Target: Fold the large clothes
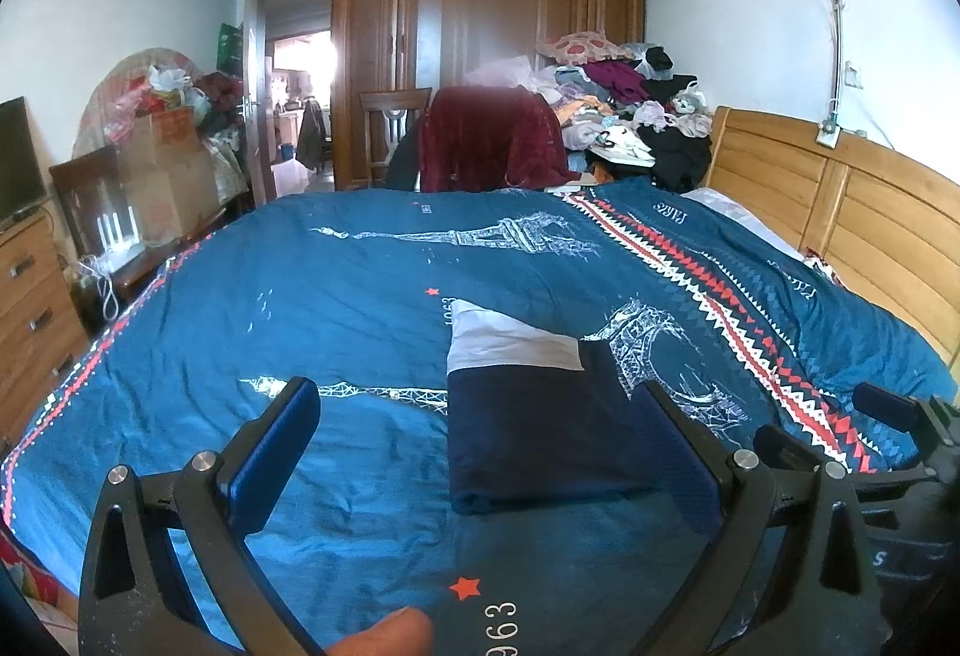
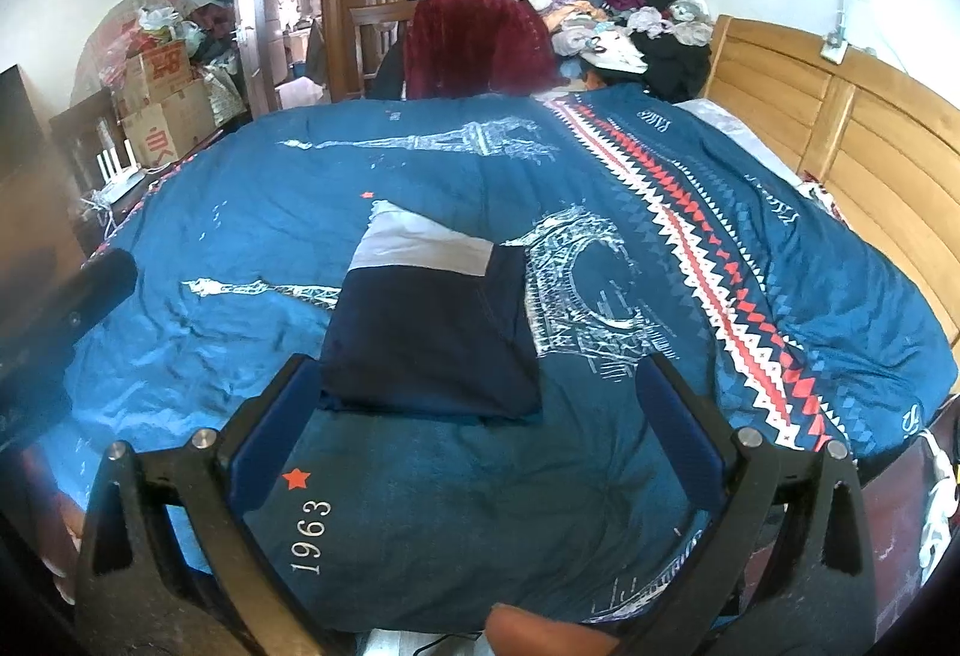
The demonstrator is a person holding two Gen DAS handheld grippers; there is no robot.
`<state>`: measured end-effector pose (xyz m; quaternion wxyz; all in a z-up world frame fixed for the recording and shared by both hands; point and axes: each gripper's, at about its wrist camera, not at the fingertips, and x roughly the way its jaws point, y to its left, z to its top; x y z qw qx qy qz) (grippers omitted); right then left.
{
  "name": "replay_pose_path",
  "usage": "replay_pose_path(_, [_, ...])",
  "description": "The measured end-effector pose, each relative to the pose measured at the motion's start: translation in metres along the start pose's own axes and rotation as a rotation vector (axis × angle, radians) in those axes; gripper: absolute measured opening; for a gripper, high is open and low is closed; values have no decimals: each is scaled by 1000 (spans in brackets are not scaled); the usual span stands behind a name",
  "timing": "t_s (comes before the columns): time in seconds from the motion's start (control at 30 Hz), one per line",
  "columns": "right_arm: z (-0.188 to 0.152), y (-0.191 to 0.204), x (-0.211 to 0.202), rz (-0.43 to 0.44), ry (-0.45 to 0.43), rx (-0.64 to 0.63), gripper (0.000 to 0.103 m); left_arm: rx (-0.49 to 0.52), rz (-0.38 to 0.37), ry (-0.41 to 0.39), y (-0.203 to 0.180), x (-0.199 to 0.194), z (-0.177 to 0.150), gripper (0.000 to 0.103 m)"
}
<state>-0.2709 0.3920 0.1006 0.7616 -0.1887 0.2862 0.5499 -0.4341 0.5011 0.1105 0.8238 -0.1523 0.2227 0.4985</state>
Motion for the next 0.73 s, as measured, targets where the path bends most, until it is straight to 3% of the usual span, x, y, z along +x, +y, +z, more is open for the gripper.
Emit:
replay_pose_path(0.23, [-4,-3,13,39,51,19,103,-5,-8,11,1,0,0,103])
replay_pose_path(0.73, [-1,-1,13,67,37,10,103,-21,-5,23,4,10,-5,103])
